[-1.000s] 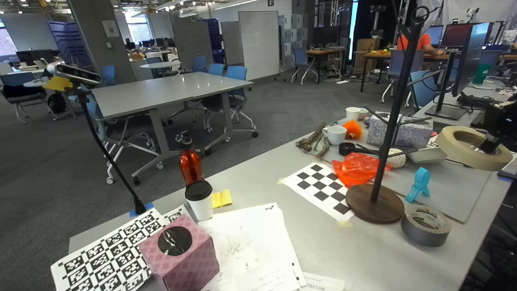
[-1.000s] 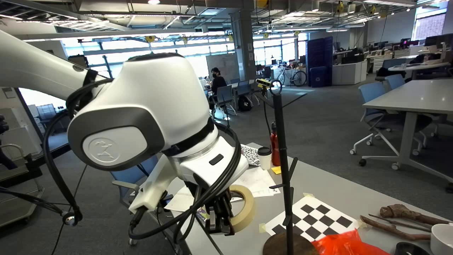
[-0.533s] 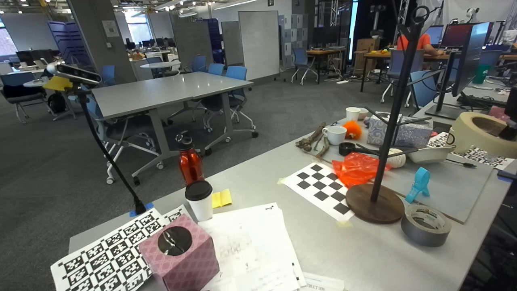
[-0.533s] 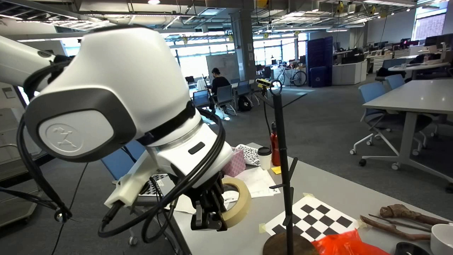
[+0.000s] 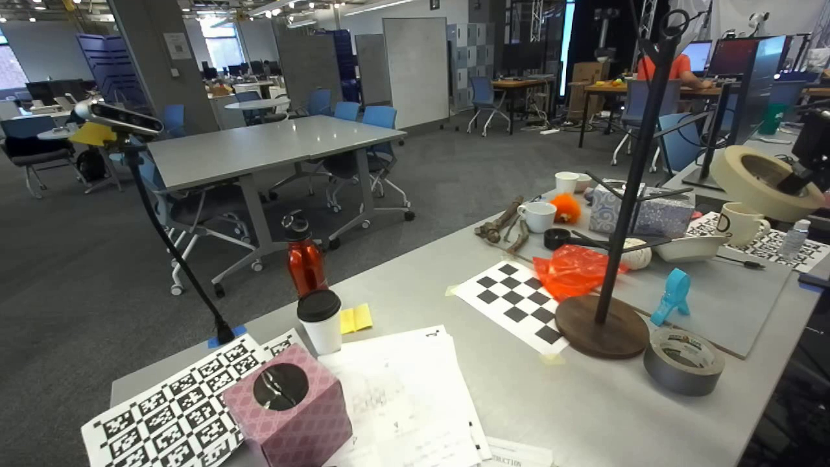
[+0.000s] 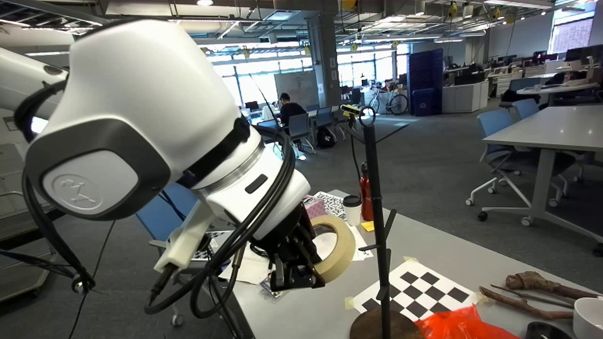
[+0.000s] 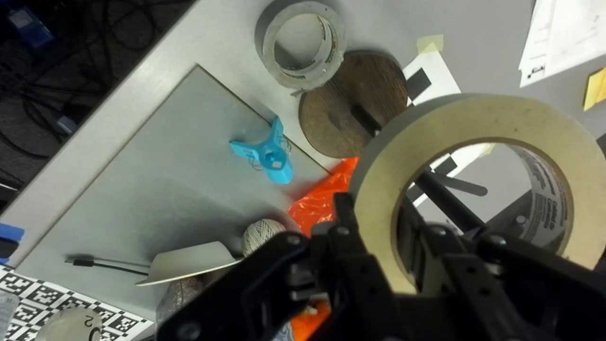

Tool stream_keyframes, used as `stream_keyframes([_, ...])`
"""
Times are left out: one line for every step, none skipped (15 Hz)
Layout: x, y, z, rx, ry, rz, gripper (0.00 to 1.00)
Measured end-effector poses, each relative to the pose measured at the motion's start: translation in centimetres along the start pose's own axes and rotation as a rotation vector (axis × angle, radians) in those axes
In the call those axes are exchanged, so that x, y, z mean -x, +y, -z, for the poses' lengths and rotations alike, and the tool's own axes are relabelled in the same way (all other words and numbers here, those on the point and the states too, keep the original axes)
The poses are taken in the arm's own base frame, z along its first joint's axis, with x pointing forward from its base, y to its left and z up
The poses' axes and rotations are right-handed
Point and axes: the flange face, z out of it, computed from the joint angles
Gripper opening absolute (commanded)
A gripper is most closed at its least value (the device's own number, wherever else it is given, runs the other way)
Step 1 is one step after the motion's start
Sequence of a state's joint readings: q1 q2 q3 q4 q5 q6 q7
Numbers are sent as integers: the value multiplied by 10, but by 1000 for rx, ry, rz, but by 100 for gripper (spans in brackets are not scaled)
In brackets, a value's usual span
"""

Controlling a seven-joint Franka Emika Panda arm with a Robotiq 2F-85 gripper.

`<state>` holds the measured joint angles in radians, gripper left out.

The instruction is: Remove the masking tape from the object, put it on the table and replace it with the different masking tape from the table

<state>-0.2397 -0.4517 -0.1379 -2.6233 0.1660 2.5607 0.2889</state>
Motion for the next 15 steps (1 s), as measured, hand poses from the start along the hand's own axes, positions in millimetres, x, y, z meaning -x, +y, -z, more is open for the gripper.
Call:
stream_keyframes([-3,-1,-3,-13,23,-11,6])
stream_keyframes([-5,-3,-7,-21,45,-17,6])
stream_keyframes([-7,-4,-12,-27,63,-22,6])
stream_keyframes([-8,-6,-18,-31,76,-25,6])
stream_keyframes([-9,-8,-26,-33,84,-28,6])
stream_keyframes([-9,-10,-34,-33,88,-29,6])
stream_keyframes([-8,-12,-42,-31,89,-29,6])
stream_keyframes([-8,-13,-51,-28,88,-30,6])
stream_keyframes([-7,-15,-59,-27,86,-33,6])
stream_keyframes([-6,-17,-66,-26,82,-39,6])
stream_keyframes([-6,-19,-72,-27,82,-45,6])
stream_keyframes([-8,-21,-77,-29,86,-51,6])
stream_keyframes([-9,-23,-81,-30,86,-56,35])
stream_keyframes([-11,-25,-84,-31,85,-63,51])
stream_keyframes([-13,-26,-87,-32,83,-69,58])
